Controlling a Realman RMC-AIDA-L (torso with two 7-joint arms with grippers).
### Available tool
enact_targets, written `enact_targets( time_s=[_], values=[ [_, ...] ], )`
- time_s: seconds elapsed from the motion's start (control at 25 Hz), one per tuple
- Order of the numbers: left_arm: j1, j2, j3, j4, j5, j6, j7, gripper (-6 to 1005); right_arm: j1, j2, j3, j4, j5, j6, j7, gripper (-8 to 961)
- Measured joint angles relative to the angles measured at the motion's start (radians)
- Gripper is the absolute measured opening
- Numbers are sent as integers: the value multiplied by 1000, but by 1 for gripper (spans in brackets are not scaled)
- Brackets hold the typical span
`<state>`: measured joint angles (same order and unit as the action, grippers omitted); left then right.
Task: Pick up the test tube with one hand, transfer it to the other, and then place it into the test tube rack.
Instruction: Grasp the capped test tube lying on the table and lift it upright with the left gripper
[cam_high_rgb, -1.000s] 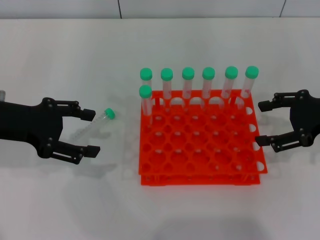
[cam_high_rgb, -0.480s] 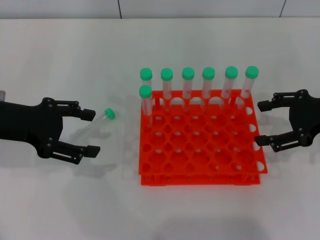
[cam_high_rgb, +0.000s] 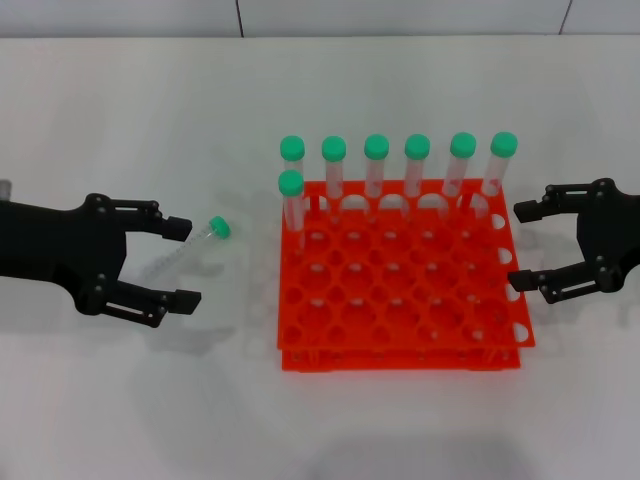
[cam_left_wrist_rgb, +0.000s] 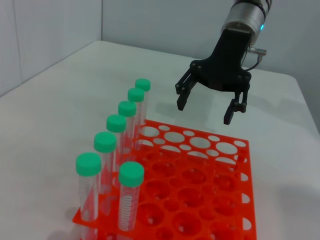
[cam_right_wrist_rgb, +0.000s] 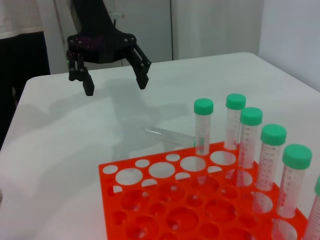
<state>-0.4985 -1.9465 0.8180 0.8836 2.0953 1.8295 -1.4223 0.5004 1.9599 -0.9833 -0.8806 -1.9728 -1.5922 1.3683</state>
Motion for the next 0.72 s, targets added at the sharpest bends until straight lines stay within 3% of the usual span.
enact_targets(
  time_s=[0.28, 0.48, 0.72],
  values=[
    [-7, -4, 10, 46, 0, 22, -98, 878, -2, 0, 1, 0, 0, 4, -1, 854],
    [14, -30, 11, 209, 4, 72, -269, 877, -5, 1, 2, 0, 0, 8, -4, 854],
    [4, -40, 30, 338, 90, 82, -525, 877, -5, 0, 2, -1, 0, 14, -14, 854]
  ],
)
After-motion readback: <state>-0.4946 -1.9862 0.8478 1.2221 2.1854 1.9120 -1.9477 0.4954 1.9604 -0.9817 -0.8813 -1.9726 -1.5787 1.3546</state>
